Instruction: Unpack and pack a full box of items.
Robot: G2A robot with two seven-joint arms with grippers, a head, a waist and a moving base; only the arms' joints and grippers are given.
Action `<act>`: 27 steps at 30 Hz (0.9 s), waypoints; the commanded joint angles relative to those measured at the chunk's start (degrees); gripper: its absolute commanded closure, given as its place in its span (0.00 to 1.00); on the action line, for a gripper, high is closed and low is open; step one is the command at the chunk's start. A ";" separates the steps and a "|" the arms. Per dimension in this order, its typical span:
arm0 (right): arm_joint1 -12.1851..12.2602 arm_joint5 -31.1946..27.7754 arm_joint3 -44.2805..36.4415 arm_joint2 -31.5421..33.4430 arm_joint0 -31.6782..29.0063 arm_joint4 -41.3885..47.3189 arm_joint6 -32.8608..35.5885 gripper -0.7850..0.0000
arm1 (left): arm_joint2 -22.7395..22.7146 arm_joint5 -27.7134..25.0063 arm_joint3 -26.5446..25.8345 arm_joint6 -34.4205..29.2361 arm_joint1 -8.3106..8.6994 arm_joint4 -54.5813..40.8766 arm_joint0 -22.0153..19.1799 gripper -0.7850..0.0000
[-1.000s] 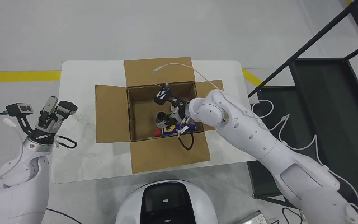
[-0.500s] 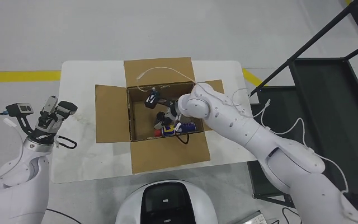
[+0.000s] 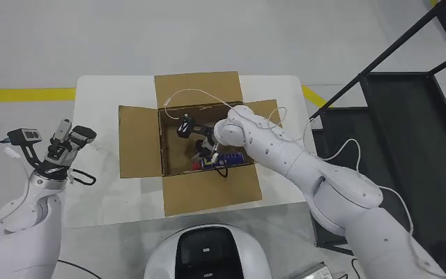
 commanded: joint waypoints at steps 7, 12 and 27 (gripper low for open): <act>-3.41 -0.97 6.72 -1.25 0.64 -1.15 -2.01 0.05 | 0.00 0.00 0.00 0.00 0.00 0.00 0.00 0.00; -5.12 -1.94 9.91 -1.55 1.05 -1.47 -2.86 1.00 | 0.00 0.00 0.00 0.00 0.00 0.00 0.00 0.00; -6.74 -4.81 11.52 -0.38 2.80 -5.06 -4.87 1.00 | 0.00 0.00 0.00 0.00 0.00 0.00 0.00 0.00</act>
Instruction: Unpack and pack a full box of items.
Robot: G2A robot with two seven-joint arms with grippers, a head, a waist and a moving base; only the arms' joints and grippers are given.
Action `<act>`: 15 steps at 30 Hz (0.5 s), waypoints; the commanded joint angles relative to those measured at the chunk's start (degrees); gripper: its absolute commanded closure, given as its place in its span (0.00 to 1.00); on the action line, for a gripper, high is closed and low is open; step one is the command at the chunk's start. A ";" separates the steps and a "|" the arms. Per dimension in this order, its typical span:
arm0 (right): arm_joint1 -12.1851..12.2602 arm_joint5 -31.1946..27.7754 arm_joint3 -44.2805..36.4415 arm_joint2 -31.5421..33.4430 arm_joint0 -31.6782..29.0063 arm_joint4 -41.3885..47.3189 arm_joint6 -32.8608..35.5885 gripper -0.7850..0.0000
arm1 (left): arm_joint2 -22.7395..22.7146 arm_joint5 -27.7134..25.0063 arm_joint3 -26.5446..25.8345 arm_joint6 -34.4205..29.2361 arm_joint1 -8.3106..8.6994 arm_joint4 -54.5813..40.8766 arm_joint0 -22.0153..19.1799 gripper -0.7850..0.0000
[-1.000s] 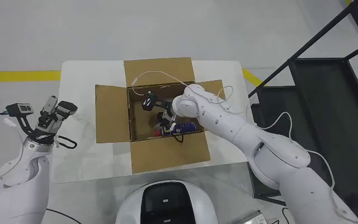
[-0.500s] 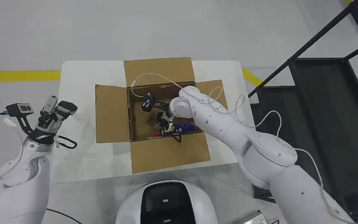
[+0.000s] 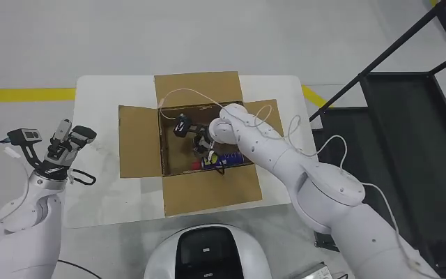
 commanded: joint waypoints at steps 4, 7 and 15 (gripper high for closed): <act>1.43 0.02 -4.94 2.00 0.26 -0.59 1.29 1.00 | 0.00 0.00 0.00 0.00 0.00 0.00 0.00 0.00; 3.17 1.06 -10.27 3.99 -0.51 -0.73 3.94 1.00 | 0.00 0.00 0.00 0.00 0.00 0.00 0.00 0.00; 10.47 8.71 -34.88 13.24 -7.63 -4.52 16.33 1.00 | 0.00 0.00 0.00 0.00 0.00 0.00 0.00 0.00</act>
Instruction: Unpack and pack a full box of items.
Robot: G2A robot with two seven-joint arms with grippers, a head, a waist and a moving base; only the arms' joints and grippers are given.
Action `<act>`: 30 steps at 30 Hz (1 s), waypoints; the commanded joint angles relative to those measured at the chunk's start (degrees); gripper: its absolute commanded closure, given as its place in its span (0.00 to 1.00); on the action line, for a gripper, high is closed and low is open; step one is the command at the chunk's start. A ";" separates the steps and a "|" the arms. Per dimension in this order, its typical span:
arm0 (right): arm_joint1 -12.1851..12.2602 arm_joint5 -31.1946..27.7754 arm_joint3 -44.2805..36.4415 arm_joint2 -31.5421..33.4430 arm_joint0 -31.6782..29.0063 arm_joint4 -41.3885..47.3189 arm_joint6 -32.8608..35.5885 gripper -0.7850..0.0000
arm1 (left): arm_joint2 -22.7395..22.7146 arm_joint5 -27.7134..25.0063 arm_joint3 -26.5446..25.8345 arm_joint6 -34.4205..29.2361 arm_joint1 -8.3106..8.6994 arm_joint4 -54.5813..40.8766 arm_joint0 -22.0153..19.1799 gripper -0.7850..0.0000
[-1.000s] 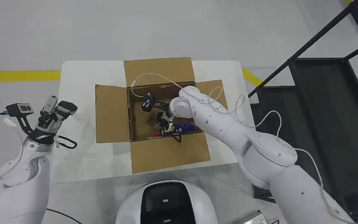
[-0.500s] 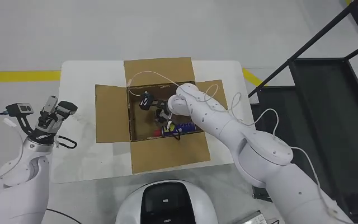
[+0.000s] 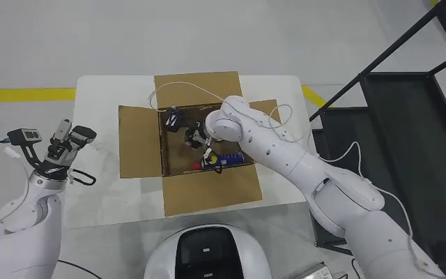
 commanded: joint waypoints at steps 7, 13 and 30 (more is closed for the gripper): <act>4.01 3.12 -16.05 6.41 -6.97 -3.39 6.27 1.00 | 0.00 0.00 0.00 0.00 0.00 0.00 0.00 0.00; 4.01 3.12 -16.05 6.41 -6.97 -3.39 6.27 1.00 | 0.00 0.00 0.00 0.00 0.00 0.00 0.00 0.00; 4.01 3.12 -16.05 6.41 -6.97 -3.39 6.27 1.00 | 0.00 0.00 0.00 0.00 0.00 0.00 0.00 0.00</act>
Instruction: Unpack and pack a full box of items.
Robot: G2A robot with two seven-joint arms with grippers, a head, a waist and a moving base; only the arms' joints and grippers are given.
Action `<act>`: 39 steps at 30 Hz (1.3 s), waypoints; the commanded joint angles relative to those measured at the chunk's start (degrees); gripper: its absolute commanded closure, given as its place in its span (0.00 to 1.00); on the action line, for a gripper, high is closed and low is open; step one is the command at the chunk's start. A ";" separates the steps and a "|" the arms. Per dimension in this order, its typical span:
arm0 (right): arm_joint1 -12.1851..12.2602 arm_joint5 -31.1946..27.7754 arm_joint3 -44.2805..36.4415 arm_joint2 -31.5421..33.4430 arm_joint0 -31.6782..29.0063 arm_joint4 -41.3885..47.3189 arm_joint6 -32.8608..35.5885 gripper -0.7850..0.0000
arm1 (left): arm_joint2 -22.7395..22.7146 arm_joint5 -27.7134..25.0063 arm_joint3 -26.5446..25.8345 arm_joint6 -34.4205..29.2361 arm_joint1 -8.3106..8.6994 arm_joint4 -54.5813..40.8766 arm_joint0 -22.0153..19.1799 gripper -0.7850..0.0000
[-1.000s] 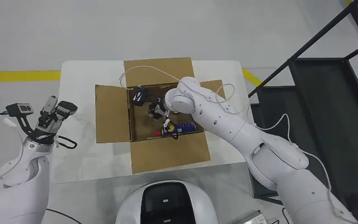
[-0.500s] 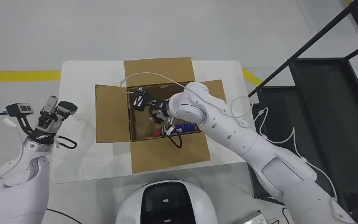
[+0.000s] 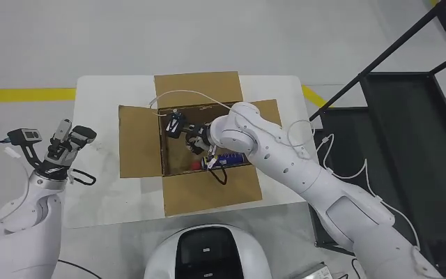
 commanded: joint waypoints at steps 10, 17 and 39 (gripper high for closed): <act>0.00 0.00 0.00 0.00 0.00 0.00 0.00 1.00 | 0.00 0.00 0.00 0.00 0.00 0.00 0.00 0.00; 1.11 -1.21 -1.94 3.51 -1.47 0.59 0.03 1.00 | 0.00 0.00 0.00 0.00 0.00 0.00 0.00 0.00; 12.05 -0.45 -31.00 55.19 -37.61 6.67 4.27 1.00 | 0.00 0.00 0.00 0.00 0.00 0.00 0.00 0.00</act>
